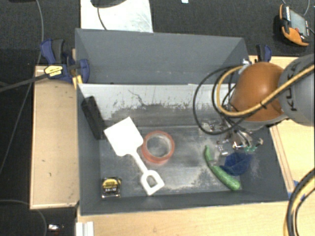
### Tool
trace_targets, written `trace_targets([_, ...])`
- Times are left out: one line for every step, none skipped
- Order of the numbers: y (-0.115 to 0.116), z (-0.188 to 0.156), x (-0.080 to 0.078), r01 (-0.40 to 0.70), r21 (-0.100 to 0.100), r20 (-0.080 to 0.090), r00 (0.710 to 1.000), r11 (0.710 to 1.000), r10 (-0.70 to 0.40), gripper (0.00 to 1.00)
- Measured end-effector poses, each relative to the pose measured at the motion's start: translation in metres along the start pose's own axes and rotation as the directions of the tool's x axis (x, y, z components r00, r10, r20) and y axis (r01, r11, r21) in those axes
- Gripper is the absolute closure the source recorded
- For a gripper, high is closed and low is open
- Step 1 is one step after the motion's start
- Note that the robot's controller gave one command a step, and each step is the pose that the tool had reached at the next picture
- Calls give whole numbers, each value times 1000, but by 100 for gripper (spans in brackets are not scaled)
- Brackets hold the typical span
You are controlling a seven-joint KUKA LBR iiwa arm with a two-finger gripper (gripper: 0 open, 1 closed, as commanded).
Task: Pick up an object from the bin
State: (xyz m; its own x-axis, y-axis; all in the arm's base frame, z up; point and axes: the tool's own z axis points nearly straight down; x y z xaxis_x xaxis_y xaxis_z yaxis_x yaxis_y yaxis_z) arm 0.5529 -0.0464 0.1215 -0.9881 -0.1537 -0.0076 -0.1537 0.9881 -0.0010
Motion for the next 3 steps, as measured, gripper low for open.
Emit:
trace_targets([9, 0, -6, 88, -1, 6, 996, 996, -88, 0])
trace_targets([-48, -3, -25, -118, 1, 7, 993, 993, 118, 0])
trace_targets([-33, -11, -32, -58, -3, 11, 998, 998, 58, 0])
